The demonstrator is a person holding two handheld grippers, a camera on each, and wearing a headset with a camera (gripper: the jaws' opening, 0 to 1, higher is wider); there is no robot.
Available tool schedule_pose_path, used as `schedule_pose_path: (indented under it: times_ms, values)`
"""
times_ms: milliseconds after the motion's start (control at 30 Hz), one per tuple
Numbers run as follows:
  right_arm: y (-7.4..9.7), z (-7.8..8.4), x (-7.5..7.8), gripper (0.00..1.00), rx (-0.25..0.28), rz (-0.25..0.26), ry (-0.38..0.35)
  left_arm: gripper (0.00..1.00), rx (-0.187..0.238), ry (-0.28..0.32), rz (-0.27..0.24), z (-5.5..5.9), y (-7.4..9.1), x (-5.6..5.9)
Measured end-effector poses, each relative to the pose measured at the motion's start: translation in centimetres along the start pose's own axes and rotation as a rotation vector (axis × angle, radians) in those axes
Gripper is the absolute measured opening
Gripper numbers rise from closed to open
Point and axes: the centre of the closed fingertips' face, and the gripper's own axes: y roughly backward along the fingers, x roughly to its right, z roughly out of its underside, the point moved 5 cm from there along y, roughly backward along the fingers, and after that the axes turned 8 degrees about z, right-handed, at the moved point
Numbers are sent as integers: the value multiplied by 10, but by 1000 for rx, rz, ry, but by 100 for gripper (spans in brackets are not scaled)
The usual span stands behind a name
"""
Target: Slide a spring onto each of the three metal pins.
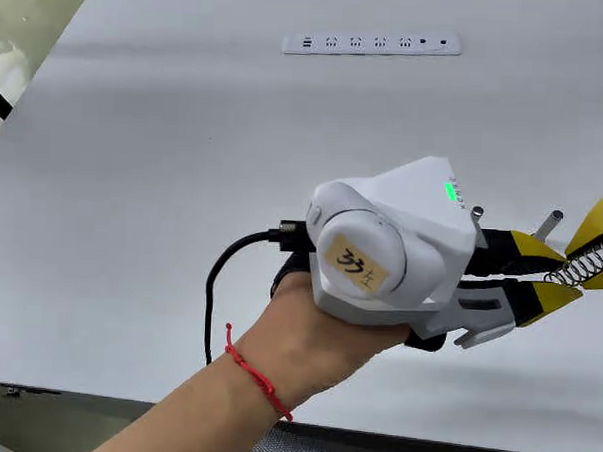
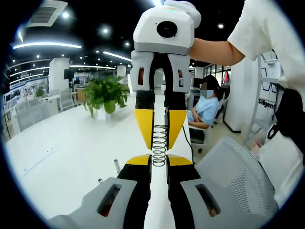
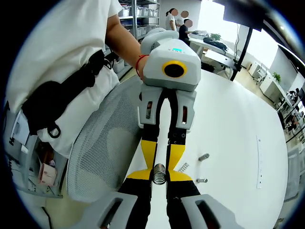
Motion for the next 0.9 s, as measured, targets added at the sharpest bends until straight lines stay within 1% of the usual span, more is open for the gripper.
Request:
schedule_pose_path:
  times_ms: [67, 233, 467, 600, 700, 767, 800, 867, 900]
  values:
    - [0, 0, 0, 7, -1, -2, -1, 11, 3, 5, -7, 0, 1, 0]
    - [1, 0, 0, 7, -1, 3, -9, 13, 7, 14, -18, 1, 7, -2]
    - [7, -1, 6, 7, 1, 24, -26, 20, -7, 22, -50, 6, 19, -6]
    - [11, 0, 12, 7, -5, 43, -38, 26, -25, 22, -76, 11, 28, -10]
    - [12, 1, 17, 7, -5, 54, -50, 28, -34, 20, -93, 14, 35, -12]
    - [12, 3, 23, 7, -20, 78, -50, 31, -43, 18, -107, 17, 40, -14]
    - [13, 5, 27, 7, -35, 100, -47, 32, -53, 12, -114, 19, 43, -16]
    - [12, 5, 31, 7, -44, 110, -46, 35, -82, -14, -127, 24, 48, -18]
    - [12, 5, 33, 7, -46, 113, -49, 36, -85, -10, -129, 25, 50, -19]
